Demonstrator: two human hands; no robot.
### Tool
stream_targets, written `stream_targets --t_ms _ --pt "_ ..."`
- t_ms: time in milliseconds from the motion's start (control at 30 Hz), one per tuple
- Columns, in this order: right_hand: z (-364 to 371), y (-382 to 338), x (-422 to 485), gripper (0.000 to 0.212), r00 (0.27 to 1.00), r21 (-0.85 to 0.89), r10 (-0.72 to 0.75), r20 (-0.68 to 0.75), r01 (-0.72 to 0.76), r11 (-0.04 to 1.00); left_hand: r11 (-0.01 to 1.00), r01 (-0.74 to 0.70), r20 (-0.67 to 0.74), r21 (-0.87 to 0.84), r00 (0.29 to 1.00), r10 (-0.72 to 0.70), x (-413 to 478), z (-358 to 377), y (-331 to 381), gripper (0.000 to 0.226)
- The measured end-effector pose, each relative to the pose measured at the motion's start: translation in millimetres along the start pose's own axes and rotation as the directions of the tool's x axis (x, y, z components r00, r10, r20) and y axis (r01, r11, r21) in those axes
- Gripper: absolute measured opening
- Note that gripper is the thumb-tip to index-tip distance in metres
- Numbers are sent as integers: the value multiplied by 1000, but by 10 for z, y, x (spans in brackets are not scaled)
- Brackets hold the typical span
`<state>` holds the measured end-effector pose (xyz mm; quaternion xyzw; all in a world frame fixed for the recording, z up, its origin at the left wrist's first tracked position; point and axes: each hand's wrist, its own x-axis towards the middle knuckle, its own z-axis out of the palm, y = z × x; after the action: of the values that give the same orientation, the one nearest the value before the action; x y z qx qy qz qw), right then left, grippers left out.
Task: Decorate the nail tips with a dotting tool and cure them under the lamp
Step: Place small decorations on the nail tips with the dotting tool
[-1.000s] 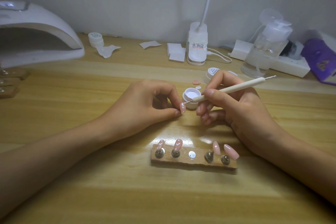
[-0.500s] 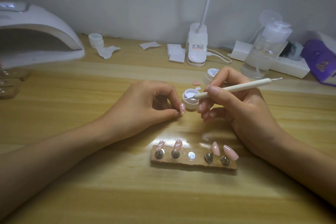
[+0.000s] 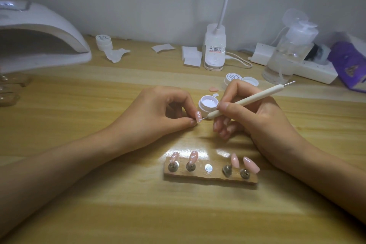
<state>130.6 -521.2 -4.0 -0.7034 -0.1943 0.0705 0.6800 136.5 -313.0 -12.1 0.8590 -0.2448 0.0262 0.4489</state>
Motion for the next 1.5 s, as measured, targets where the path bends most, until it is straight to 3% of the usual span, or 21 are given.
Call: stream_targets --t_ms 667,1100,1500 --pt "4 -11 1 16 1000 24 -6 -5 6 1000 1000 -4 6 -13 1000 4 2 3 -2 14" --pt "-1 -29 -8 17 992 90 -126 -1 126 988 1000 -19 12 -1 1000 19 2 -8 5 15" --pt "-16 12 16 16 999 48 -40 -7 40 998 999 -43 23 -20 999 44 -4 -10 23 20"
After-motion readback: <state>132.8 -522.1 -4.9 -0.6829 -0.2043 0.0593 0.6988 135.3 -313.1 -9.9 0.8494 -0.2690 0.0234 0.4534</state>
